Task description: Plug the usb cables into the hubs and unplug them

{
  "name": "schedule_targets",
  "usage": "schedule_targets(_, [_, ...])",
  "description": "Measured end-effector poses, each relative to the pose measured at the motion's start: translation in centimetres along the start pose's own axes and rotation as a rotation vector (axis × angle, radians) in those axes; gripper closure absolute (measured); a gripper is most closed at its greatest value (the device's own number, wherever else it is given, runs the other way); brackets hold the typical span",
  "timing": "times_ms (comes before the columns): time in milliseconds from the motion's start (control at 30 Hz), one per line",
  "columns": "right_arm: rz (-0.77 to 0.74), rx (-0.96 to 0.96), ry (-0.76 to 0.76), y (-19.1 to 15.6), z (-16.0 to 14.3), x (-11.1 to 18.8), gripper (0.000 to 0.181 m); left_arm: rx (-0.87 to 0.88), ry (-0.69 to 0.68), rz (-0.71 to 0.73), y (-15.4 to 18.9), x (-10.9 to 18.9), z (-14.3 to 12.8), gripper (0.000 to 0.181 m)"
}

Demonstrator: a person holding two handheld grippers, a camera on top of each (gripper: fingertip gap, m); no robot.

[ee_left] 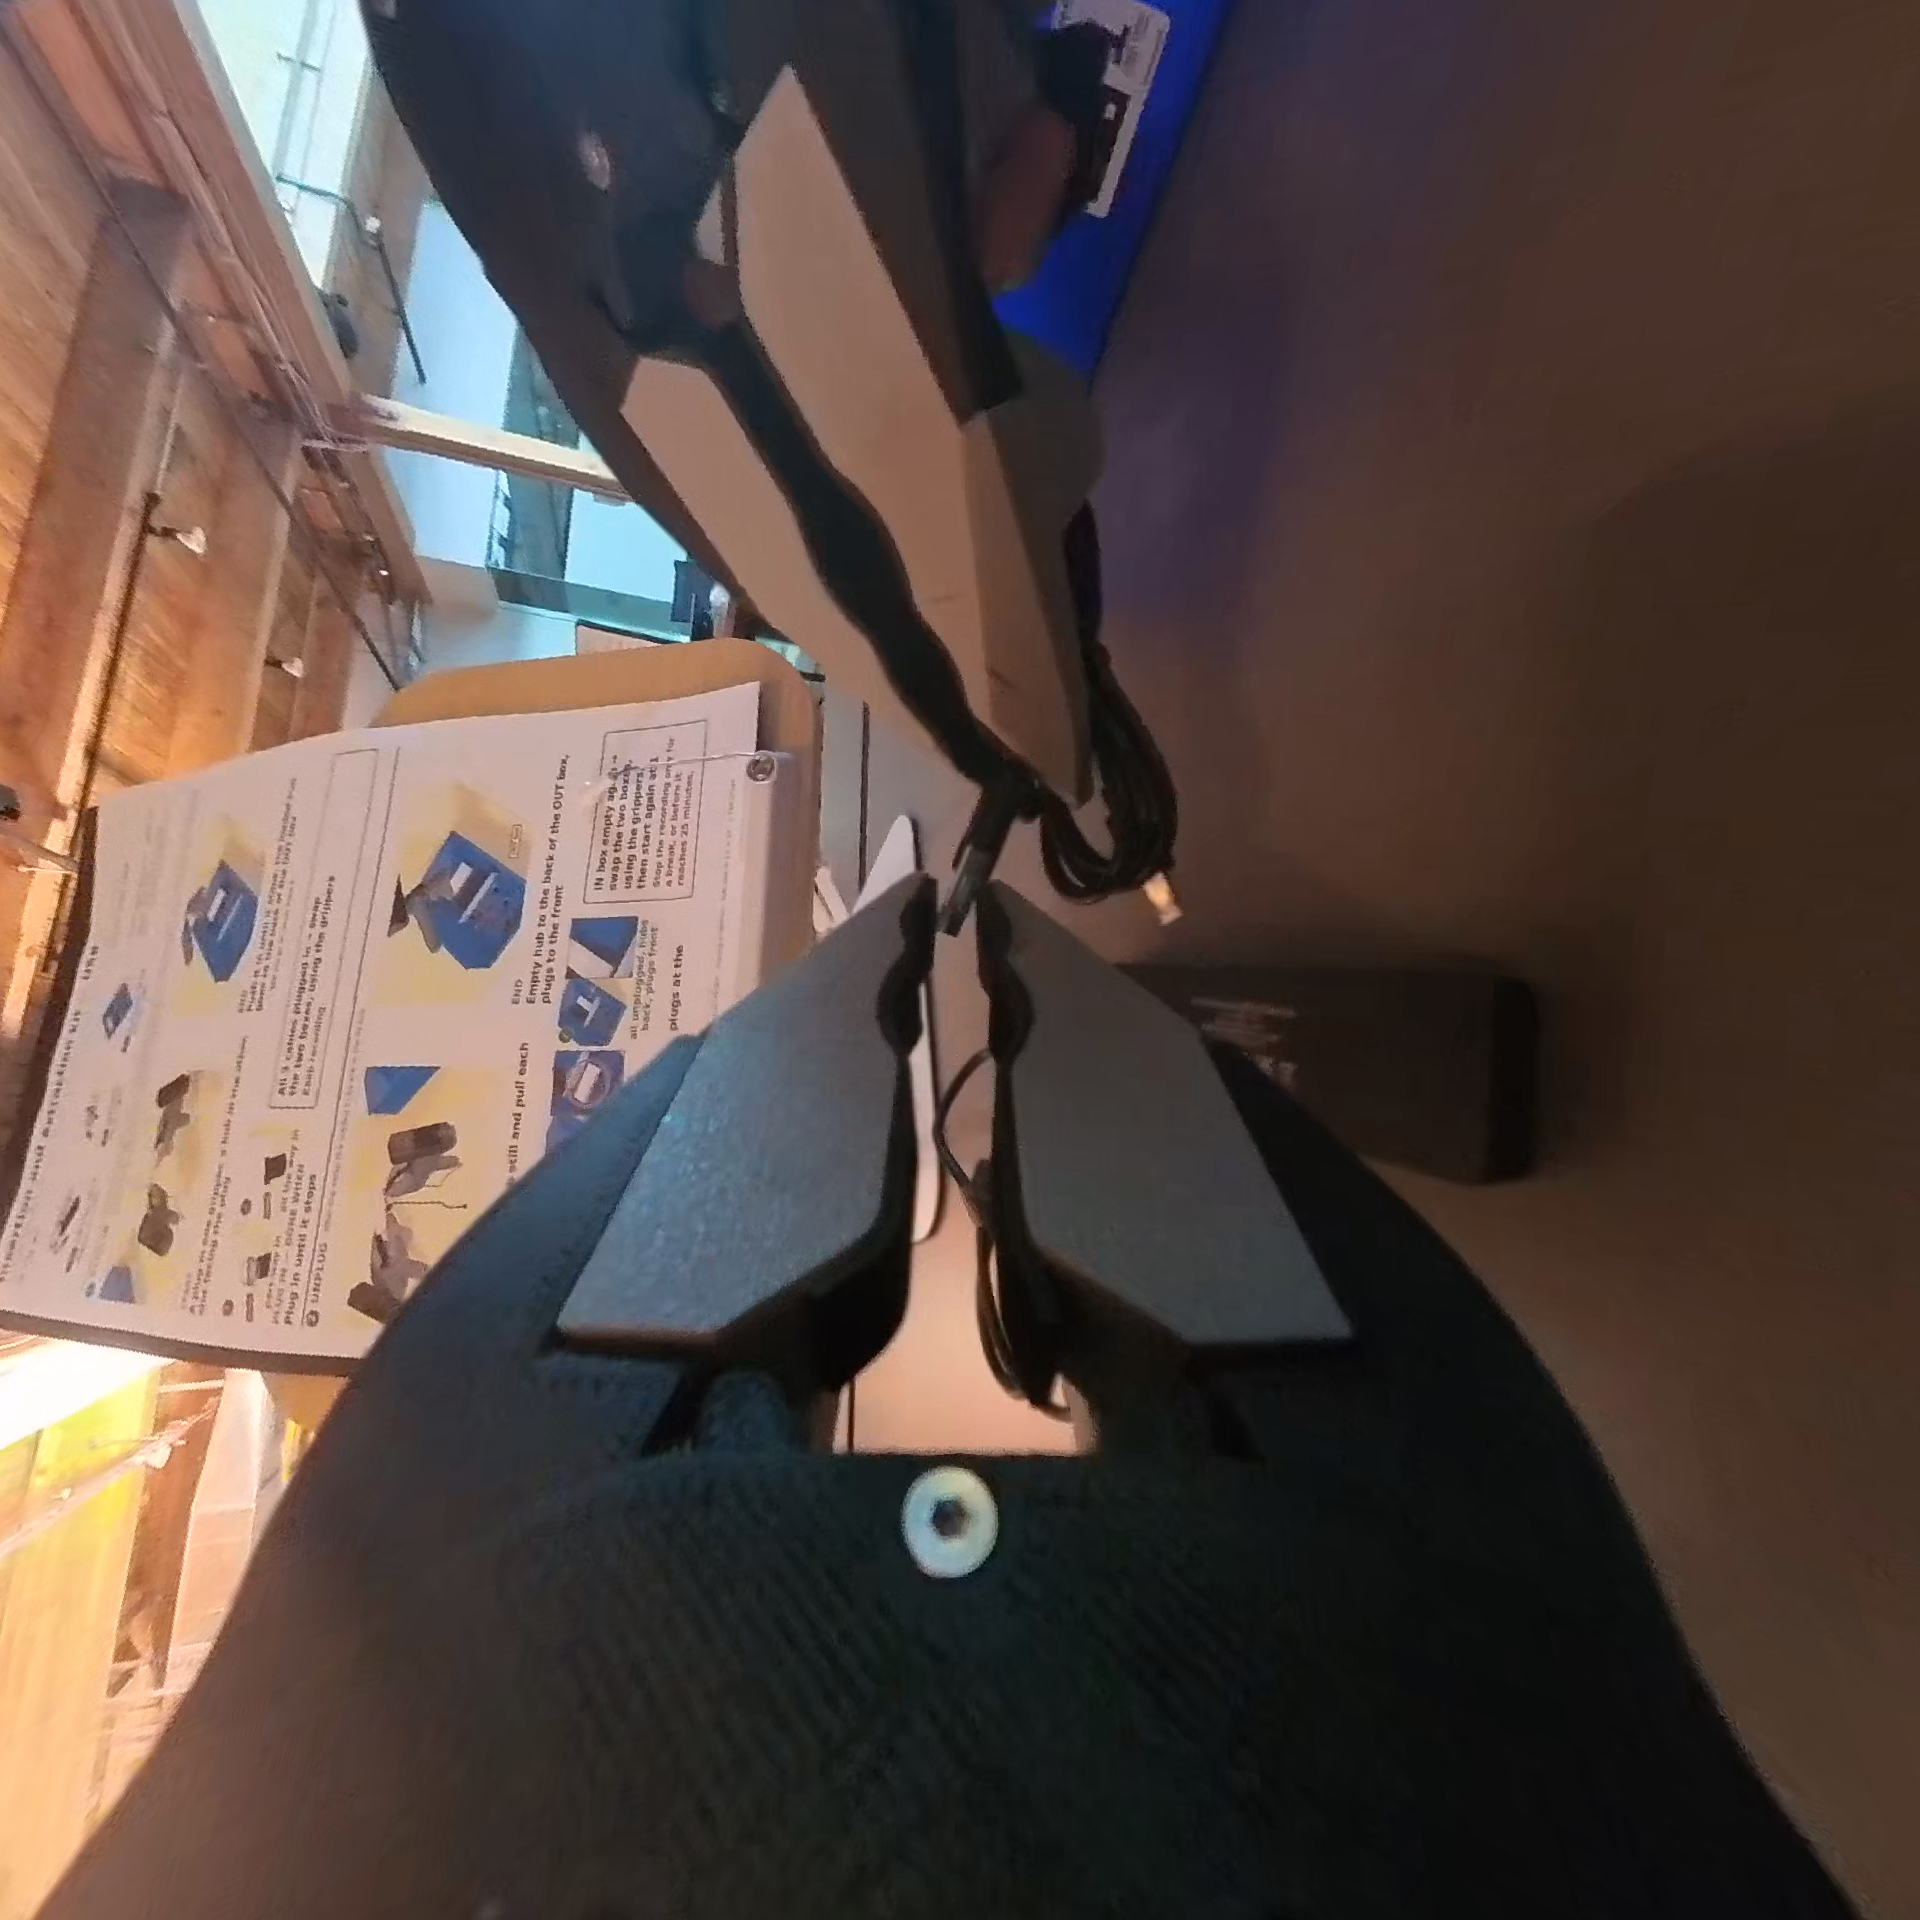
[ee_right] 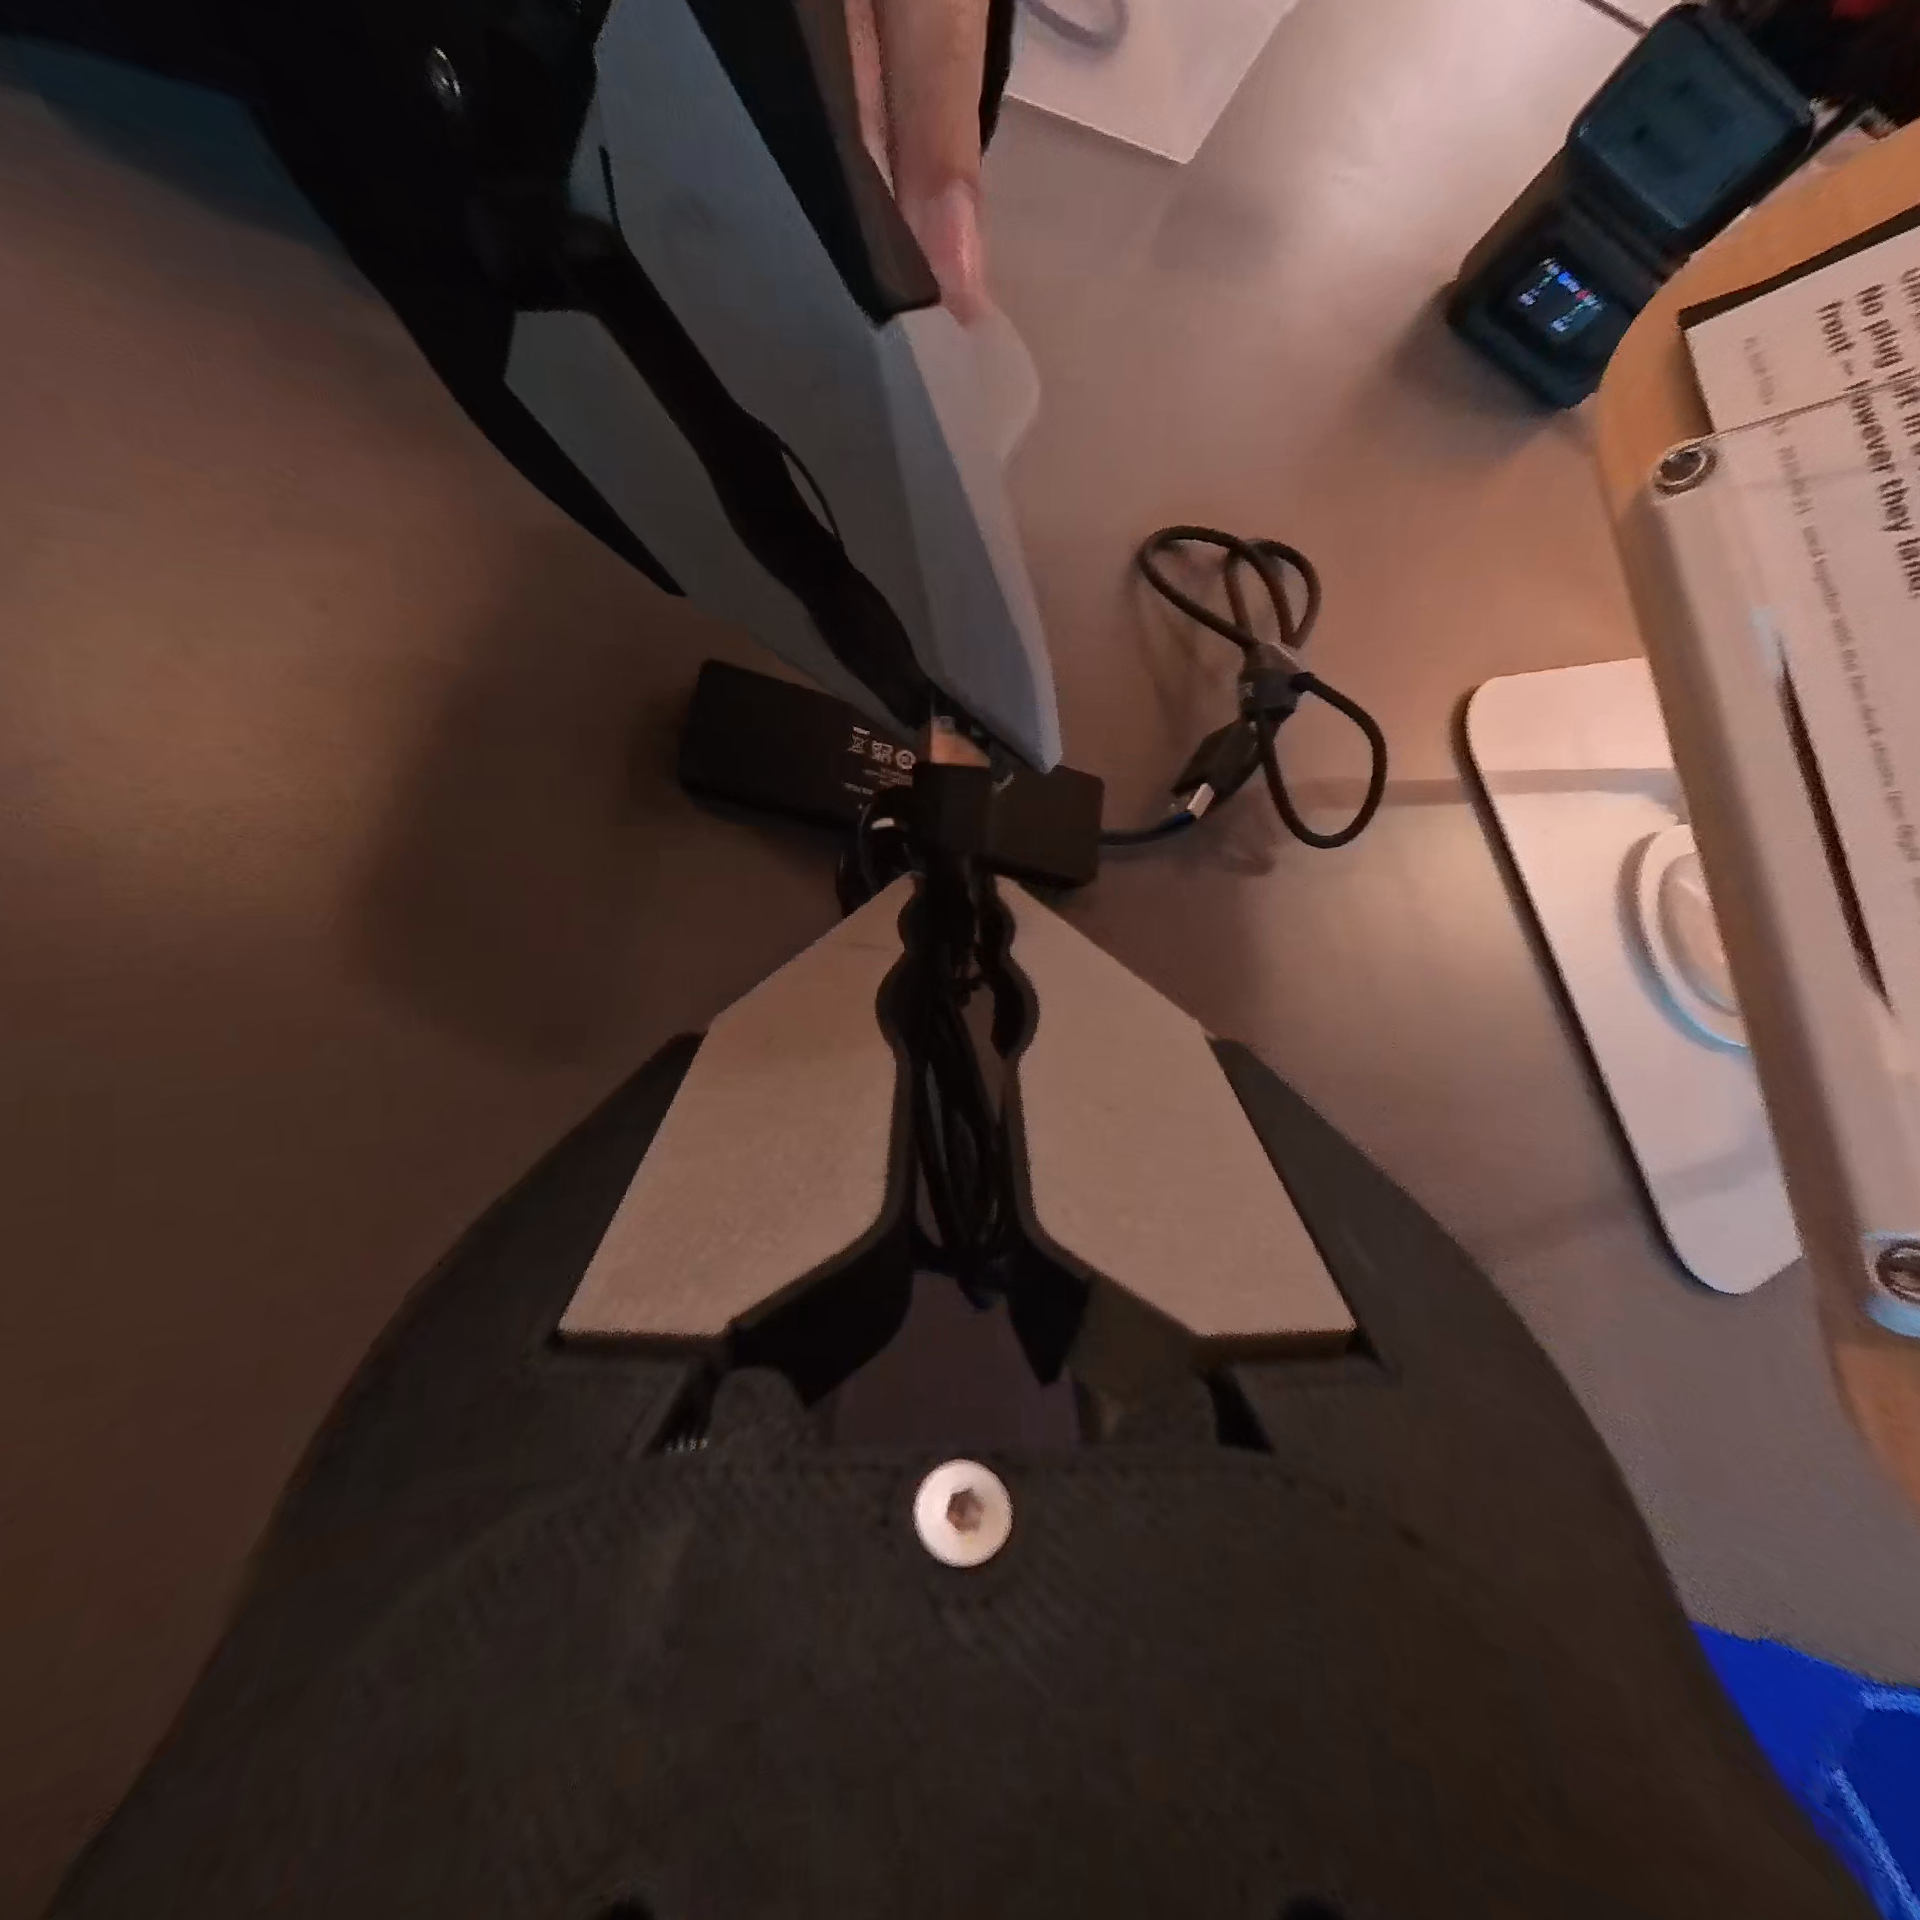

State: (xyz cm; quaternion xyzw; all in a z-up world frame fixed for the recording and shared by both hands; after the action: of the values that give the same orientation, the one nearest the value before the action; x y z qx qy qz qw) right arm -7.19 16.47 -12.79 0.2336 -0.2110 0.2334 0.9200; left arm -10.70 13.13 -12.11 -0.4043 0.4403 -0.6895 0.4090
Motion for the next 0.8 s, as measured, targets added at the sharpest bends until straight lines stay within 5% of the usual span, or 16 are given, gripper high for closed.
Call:
schedule_targets(133, [-0.079,-0.016,-0.082,1.3,-0.8,0.1,0.175,0.134,-0.029,-0.008,-0.1,0.1,-0.8,0.177])
schedule_targets(267, [-0.264,0.040,-0.248,3.9,-3.5,0.8,0.178,0.502,0.015,-0.134,0.1,0.9,-1.8,0.181])
schedule_targets(533, [-0.454,0.009,-0.469,6.8,-6.9,1.9,0.178,1.151,-0.156,-0.420,3.5,0.3,-3.5,0.108])
schedule_targets(667, [-0.502,-0.049,-0.465,7.4,-7.0,1.9,0.178,1.221,-0.218,-0.371,4.0,-0.5,-2.7,0.106])
schedule_targets(800, [-0.524,-0.072,-0.464,7.8,-7.1,2.5,0.178,1.179,-0.439,-0.228,4.7,0.8,-3.2,0.098])
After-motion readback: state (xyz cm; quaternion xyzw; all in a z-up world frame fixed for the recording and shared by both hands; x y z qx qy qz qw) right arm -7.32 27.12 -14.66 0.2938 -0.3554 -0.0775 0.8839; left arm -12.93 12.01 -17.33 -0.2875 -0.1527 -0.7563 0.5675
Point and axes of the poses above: each gripper's, where its closed fingertips meet, x back along the fingers, z out of its top, y = z × x across the jaws, the point moved 3 cm from there along x, back along the fingers, and after that the axes turned 11 degrees about y, right-handed, at the moved point
